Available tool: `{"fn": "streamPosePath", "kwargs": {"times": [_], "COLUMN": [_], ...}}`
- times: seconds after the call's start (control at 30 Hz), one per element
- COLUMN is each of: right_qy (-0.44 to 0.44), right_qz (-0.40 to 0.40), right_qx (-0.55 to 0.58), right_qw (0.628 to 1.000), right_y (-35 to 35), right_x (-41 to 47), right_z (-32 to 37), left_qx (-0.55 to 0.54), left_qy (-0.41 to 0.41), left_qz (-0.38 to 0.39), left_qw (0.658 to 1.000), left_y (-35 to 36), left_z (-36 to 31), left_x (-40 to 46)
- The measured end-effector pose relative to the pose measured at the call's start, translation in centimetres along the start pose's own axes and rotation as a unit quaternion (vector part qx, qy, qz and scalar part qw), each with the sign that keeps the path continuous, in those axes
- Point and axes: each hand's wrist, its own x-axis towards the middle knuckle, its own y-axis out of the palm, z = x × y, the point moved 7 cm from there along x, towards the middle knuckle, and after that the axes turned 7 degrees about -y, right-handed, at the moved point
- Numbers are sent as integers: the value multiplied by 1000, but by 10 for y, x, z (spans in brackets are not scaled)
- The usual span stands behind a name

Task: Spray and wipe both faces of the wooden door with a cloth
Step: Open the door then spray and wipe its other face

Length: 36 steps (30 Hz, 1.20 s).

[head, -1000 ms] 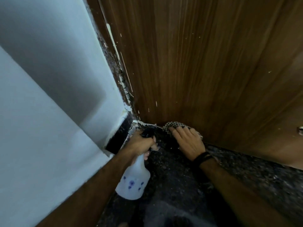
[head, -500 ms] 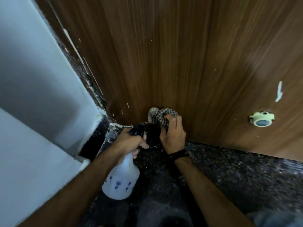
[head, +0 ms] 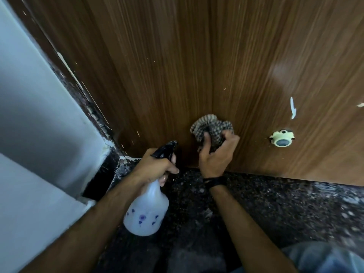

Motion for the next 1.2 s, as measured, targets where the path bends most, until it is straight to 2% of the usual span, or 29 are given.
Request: {"fn": "streamPosePath", "kwargs": {"times": [0.13,0.23,0.3,0.37,0.47,0.53,0.67,0.87,1.03,1.13,1.2], "right_qy": [61,87,54,25,46,68,103,94,199,259,254], "right_qz": [84,82,59,0,-65,-39,70,152,130,42,-5], "right_qx": [-26,-17,-4,6,6,-14,-32,-40,-74,-77,-67], "right_qw": [994,993,997,1000,997,997,992,983,968,962,965], "right_y": [4,2,-3,-16,-30,-29,-25,-42,-89,-121,-133], "right_x": [-46,-36,-11,16,25,3,-27,-15,-29,-37,-29], "right_z": [-27,-21,-4,3,-12,-27,-46,-38,-89,-111,-110], "left_qx": [7,9,6,5,21,30,28,49,126,136,142], "left_qy": [-8,-18,-17,-11,3,7,17,3,25,40,46], "left_qz": [-1,3,12,19,22,23,31,69,106,120,123], "left_qw": [1000,1000,1000,1000,1000,999,999,996,986,983,981], "left_y": [9,20,26,29,31,33,31,66,115,130,136], "left_z": [5,5,2,-2,-8,-11,-19,-27,-33,-31,-33], "left_x": [-3,-5,-6,-6,-4,-5,-12,-12,-15,-16,-18]}}
